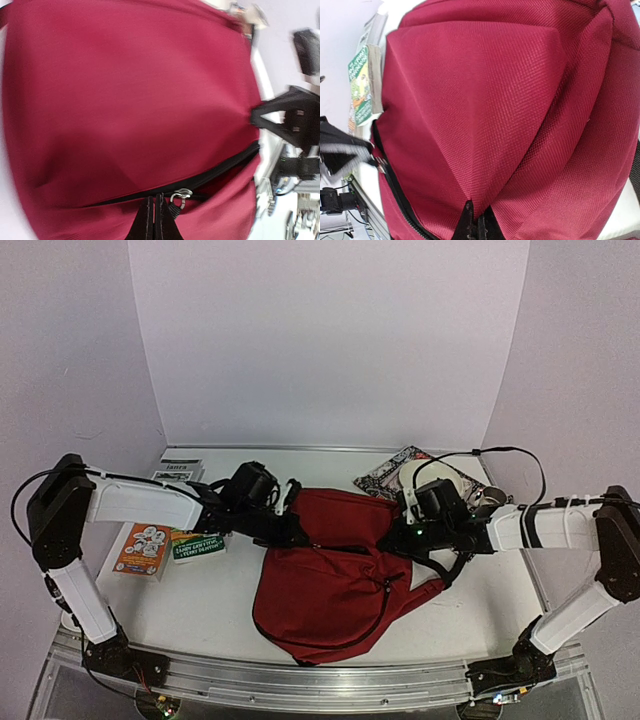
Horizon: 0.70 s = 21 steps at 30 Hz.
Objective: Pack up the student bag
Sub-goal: Unzip the lower front pocket of the student bag.
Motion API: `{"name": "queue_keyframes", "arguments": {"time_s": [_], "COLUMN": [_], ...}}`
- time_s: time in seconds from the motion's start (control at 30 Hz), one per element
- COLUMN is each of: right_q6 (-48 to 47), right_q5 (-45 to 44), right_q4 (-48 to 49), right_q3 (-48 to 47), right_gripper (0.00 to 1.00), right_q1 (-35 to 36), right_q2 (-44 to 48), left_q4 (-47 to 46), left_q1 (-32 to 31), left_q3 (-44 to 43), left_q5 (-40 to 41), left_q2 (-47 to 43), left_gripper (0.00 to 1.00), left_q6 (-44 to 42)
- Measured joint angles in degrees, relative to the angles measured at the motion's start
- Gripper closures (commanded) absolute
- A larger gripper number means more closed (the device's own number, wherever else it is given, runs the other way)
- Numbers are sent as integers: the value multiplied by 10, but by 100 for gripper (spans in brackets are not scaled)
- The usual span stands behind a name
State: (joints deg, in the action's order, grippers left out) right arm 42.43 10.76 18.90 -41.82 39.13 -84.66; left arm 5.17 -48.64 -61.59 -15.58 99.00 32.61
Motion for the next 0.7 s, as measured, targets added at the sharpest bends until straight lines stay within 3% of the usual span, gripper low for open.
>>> {"name": "queue_keyframes", "arguments": {"time_s": [0.17,0.4,0.7], "right_q6": [-8,-23,-89], "right_q5": [-6,-26,-105], "right_q4": [-18,-60,-146], "right_q3": [0,0,-31], "right_gripper": [100,99,65], "right_q1": [0,-2,43], "right_q2": [10,32,32], "left_q4": [25,58,57], "left_q1": [37,57,53], "left_q3": [53,62,61], "left_q5": [29,84,81], "left_q2": [-43,-59,-50], "left_gripper": [100,100,100], "left_q6": [-13,-28,-46]}}
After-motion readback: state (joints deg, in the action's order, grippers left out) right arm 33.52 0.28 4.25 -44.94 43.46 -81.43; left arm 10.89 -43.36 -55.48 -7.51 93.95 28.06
